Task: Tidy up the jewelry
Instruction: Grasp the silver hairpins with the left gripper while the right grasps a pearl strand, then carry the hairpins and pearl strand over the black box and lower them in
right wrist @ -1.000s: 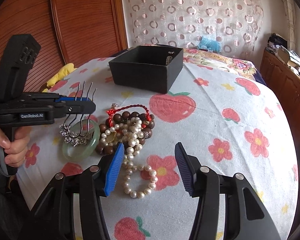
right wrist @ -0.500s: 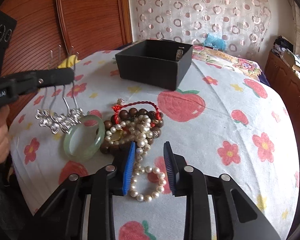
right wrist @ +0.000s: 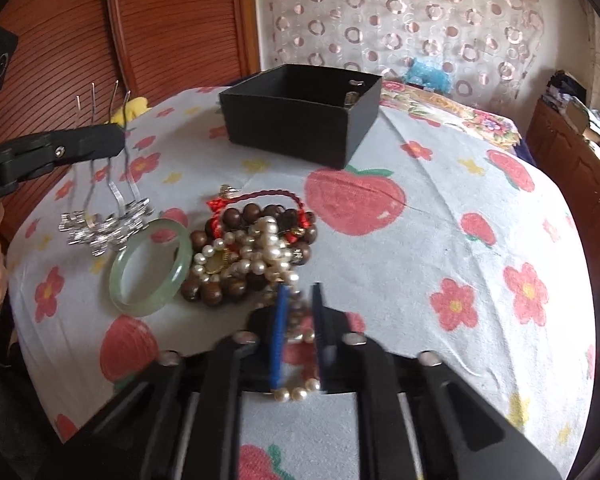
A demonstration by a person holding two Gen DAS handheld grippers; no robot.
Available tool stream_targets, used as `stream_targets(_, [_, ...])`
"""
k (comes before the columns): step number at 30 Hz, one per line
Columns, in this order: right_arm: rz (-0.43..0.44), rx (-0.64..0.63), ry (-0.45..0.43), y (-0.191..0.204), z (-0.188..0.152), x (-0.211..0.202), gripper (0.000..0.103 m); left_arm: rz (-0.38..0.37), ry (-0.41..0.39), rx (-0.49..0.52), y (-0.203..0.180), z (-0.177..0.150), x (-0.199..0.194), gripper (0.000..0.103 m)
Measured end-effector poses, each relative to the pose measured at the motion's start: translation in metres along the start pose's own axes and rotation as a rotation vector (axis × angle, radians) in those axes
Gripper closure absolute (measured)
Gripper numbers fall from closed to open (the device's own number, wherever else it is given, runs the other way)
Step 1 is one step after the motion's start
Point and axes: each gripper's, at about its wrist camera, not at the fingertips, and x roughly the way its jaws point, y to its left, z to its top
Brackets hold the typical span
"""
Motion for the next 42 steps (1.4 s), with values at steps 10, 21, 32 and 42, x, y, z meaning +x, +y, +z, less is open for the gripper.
stream_targets(10, [-0.002, -0.027, -0.112, 0.004, 0.021, -0.047, 0.094, 0.021, -0.033, -0.004, 0.006, 0.006, -0.012, 0.102])
stream_targets(21, [-0.037, -0.069, -0.237, 0.004, 0.064, -0.093, 0.094, 0.04, -0.08, -0.001, 0.009, 0.017, -0.029, 0.102])
stream_targets(32, [-0.051, -0.083, -0.318, 0.004, 0.102, -0.114, 0.094, 0.063, -0.128, 0.012, 0.015, 0.032, -0.045, 0.102])
stream_targets(42, [-0.04, -0.082, -0.336, -0.002, 0.12, -0.112, 0.094, 0.068, -0.133, 0.037, 0.019, 0.05, -0.03, 0.102])
